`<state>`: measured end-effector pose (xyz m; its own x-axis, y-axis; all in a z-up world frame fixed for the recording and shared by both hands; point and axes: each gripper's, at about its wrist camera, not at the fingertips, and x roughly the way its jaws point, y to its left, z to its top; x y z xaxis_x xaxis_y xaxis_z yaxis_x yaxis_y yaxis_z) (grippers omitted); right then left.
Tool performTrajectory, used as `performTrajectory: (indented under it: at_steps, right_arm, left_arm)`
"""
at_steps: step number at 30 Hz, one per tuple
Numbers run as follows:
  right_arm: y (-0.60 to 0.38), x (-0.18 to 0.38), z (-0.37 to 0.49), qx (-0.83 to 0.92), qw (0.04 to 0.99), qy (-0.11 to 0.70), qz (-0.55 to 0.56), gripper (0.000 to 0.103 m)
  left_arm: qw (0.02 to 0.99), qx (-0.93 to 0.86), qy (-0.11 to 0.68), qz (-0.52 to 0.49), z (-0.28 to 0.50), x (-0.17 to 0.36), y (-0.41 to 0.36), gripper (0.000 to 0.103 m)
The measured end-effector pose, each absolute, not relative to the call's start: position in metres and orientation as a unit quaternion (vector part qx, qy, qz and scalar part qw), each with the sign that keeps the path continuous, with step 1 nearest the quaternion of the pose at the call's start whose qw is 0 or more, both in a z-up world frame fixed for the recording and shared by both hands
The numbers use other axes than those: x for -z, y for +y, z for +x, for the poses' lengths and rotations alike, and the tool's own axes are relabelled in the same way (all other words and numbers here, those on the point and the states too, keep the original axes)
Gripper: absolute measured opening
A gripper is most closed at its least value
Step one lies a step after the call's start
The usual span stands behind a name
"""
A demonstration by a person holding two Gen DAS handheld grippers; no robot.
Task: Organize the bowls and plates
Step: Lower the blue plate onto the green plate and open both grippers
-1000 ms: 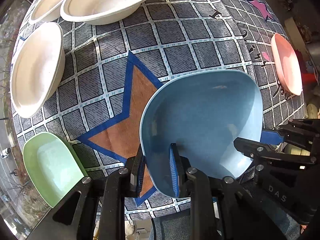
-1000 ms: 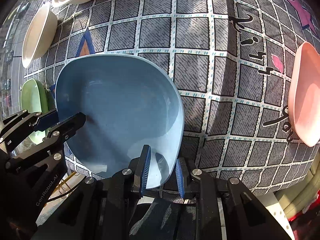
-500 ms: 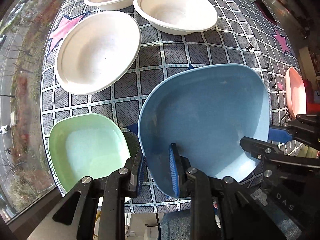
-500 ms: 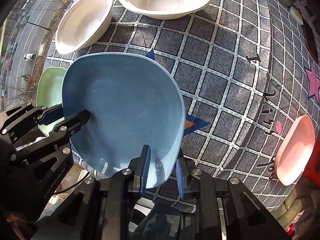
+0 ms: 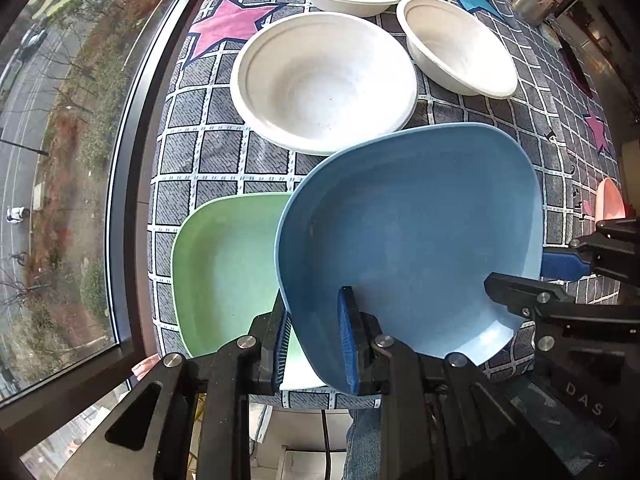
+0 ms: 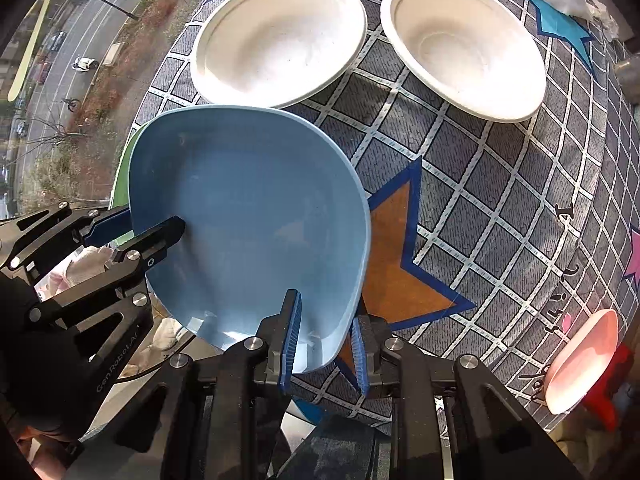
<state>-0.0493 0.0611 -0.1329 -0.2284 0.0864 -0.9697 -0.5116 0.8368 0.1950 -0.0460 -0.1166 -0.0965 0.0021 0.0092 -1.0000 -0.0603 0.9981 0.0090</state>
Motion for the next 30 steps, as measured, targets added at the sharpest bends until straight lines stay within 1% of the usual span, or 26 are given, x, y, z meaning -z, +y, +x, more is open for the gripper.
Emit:
performTrajectory:
  at_steps: [7,16,18,19,20,21,22,23,25,30]
  right_arm:
    - [0.104,0.160,-0.066,-0.292,0.578,0.745,-0.160,0.027]
    - [0.131,0.193,-0.081,-0.296,0.564,0.755,-0.155,0.027]
    - [0.129,0.197,-0.078,-0.292,0.564,0.759,-0.144,0.027]
    - [0.132,0.199,-0.075,-0.293,0.566,0.758,-0.138,0.027]
    - [0.135,0.199,-0.072,-0.291,0.569,0.757,-0.136,0.030]
    - [0.134,0.199,-0.071,-0.287,0.573,0.754,-0.140,0.034]
    - [0.133,0.197,-0.069,-0.286,0.580,0.749,-0.143,0.055]
    - [0.129,0.196,-0.068,-0.284,0.590,0.741,-0.149,0.069]
    - [0.122,0.191,-0.067,-0.284,0.602,0.729,-0.158,0.071]
    - [0.091,0.196,-0.062,-0.235,0.607,0.748,-0.131,0.071]
  left_arm:
    - [0.706,-0.068,0.704,-0.035,-0.051,0.091,-0.080,0.025]
    - [0.704,-0.100,0.702,-0.046,-0.064,0.102,-0.037,0.025]
    - [0.706,-0.105,0.698,-0.050,-0.062,0.100,-0.037,0.030]
    - [0.706,-0.107,0.698,-0.053,-0.062,0.100,-0.035,0.037]
    - [0.707,-0.114,0.696,-0.053,-0.066,0.101,-0.029,0.049]
    - [0.709,-0.123,0.693,-0.051,-0.068,0.100,-0.026,0.057]
    - [0.712,-0.130,0.688,-0.049,-0.070,0.099,-0.024,0.070]
    - [0.716,-0.137,0.683,-0.048,-0.072,0.097,-0.021,0.074]
    - [0.717,-0.140,0.681,-0.050,-0.075,0.095,-0.017,0.079]
    - [0.712,-0.143,0.686,-0.041,-0.083,0.093,-0.015,0.079]
